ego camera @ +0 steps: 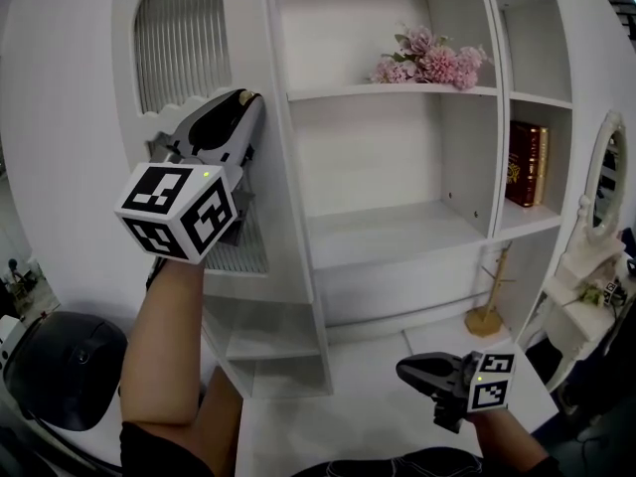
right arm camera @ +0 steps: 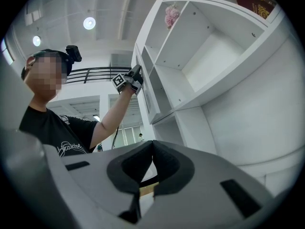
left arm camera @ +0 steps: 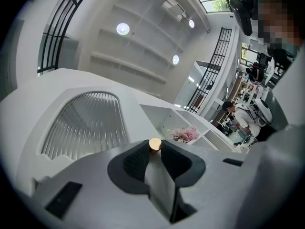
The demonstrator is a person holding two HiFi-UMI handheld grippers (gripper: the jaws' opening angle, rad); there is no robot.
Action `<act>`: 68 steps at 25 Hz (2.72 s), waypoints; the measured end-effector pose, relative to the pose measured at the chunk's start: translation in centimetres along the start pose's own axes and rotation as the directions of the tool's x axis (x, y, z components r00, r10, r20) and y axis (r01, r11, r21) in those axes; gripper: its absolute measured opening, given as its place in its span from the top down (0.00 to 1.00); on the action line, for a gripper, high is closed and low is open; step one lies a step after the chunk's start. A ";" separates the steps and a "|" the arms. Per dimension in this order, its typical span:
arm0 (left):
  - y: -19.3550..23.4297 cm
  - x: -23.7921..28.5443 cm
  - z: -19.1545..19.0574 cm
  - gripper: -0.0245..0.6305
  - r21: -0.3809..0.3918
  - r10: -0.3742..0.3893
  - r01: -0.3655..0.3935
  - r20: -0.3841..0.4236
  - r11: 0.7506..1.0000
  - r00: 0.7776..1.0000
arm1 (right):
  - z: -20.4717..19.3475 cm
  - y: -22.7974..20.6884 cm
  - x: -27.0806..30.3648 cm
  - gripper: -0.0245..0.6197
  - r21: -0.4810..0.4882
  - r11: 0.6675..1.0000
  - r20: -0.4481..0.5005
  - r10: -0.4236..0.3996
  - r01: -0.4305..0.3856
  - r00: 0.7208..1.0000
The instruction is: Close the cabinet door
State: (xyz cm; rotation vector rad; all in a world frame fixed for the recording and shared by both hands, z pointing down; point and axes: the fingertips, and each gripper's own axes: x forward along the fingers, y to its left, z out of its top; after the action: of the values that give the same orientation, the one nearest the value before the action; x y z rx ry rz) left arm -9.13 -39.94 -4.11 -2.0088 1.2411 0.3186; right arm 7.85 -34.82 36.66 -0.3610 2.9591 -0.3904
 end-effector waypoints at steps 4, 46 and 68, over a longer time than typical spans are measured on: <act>0.2 0.6 -0.7 0.84 0.001 0.023 -0.023 0.005 1.000 1.000 | 0.0 -0.9 -0.9 0.96 0.021 1.000 0.002 0.003 -0.003 1.000; 1.8 4.4 -5.0 0.84 0.065 0.179 -0.172 -0.127 0.983 0.976 | -1.3 -4.3 -3.9 0.96 0.115 0.993 0.035 0.014 -0.018 0.999; -9.0 -7.2 -7.4 0.66 -0.273 -0.234 0.173 -0.212 0.946 0.949 | -2.7 3.5 -2.9 0.96 0.059 0.995 -0.022 -0.073 0.075 0.997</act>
State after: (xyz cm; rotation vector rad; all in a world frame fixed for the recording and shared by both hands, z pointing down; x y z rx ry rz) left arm -6.34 -37.98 9.11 -2.4343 1.1677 0.1354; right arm 9.48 -30.18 38.64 -0.4634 2.9522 -0.4924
